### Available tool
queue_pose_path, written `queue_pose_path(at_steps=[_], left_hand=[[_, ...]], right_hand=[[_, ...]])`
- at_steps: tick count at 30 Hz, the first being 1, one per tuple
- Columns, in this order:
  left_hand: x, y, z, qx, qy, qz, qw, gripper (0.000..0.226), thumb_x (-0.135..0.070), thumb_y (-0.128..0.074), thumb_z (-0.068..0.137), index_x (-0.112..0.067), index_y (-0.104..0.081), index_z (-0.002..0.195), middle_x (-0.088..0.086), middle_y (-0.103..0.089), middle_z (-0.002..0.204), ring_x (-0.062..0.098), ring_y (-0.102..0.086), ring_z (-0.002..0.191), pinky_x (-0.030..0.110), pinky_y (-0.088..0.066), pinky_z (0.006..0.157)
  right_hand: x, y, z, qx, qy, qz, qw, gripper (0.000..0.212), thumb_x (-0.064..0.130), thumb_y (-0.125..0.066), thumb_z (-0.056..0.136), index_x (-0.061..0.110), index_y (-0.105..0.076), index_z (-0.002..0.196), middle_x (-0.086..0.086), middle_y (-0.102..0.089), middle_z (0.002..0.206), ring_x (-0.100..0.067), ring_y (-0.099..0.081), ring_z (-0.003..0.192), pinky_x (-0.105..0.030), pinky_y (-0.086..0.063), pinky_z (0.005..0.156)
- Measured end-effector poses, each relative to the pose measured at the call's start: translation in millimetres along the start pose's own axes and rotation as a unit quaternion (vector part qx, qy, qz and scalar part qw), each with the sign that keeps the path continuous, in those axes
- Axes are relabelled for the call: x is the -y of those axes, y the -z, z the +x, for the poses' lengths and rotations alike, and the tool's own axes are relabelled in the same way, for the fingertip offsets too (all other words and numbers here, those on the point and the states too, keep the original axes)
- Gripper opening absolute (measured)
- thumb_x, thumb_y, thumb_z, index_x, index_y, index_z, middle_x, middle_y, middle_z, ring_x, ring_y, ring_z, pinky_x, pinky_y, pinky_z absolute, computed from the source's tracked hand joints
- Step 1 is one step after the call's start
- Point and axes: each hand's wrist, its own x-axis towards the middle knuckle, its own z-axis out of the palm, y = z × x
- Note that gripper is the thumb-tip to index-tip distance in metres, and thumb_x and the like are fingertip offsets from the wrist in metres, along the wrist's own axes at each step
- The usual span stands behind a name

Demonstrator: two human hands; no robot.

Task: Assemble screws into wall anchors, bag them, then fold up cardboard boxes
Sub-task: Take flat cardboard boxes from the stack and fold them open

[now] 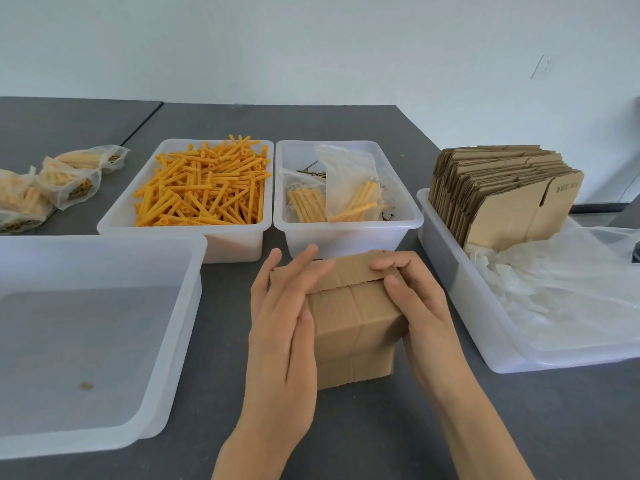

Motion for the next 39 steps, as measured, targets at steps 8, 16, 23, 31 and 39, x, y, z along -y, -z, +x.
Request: queue_pose_path(at_steps=[8, 16, 23, 31, 39], left_hand=[[-32, 18, 25, 0.222, -0.004, 0.487, 0.845, 0.071, -0.068, -0.012, 0.089, -0.044, -0.004, 0.155, 0.000, -0.011, 0.166, 0.038, 0.002, 0.152, 0.078, 0.014, 0.101], [-24, 1, 64, 0.252, -0.057, 0.492, 0.831, 0.090, -0.081, -0.037, 0.081, -0.056, 0.026, 0.140, 0.002, -0.026, 0.149, 0.029, -0.030, 0.135, 0.052, -0.030, 0.104], [-17, 21, 45, -0.079, 0.047, -0.146, 0.985, 0.091, -0.069, -0.057, 0.083, -0.041, -0.012, 0.157, -0.038, -0.049, 0.132, -0.013, -0.052, 0.117, 0.004, -0.046, 0.083], [-13, -24, -19, -0.052, 0.275, -0.457, 0.844, 0.081, -0.082, -0.056, 0.073, -0.049, -0.036, 0.144, 0.005, -0.061, 0.133, 0.029, -0.064, 0.117, 0.047, -0.058, 0.086], [52, 20, -11, 0.007, 0.311, -0.284, 0.907, 0.035, -0.054, -0.055, 0.092, -0.045, -0.057, 0.126, -0.017, -0.063, 0.132, 0.005, -0.059, 0.123, 0.035, -0.045, 0.102]], right_hand=[[-1, -1, -2, 0.011, 0.033, -0.082, 0.996, 0.036, 0.021, -0.037, 0.102, 0.016, -0.067, 0.121, 0.010, -0.063, 0.127, -0.017, -0.044, 0.135, -0.027, -0.032, 0.112], [-18, 5, -39, -0.013, -0.066, -0.104, 0.992, 0.067, 0.065, -0.036, 0.092, 0.052, -0.008, 0.151, 0.039, -0.026, 0.150, 0.016, -0.025, 0.137, -0.007, -0.026, 0.107], [-19, 2, -79, -0.071, -0.115, -0.030, 0.990, 0.093, 0.071, -0.064, 0.067, 0.050, -0.020, 0.145, 0.017, -0.048, 0.142, 0.008, -0.046, 0.128, -0.019, -0.040, 0.101], [-11, -30, -54, -0.026, -0.108, 0.011, 0.994, 0.094, 0.043, -0.086, 0.061, 0.027, -0.036, 0.139, 0.011, -0.060, 0.130, -0.009, -0.058, 0.120, -0.027, -0.052, 0.095], [-22, 32, -35, 0.139, -0.157, -0.147, 0.967, 0.099, 0.035, -0.087, 0.067, 0.052, -0.019, 0.137, 0.034, -0.049, 0.130, 0.009, -0.048, 0.124, -0.013, -0.043, 0.101]])
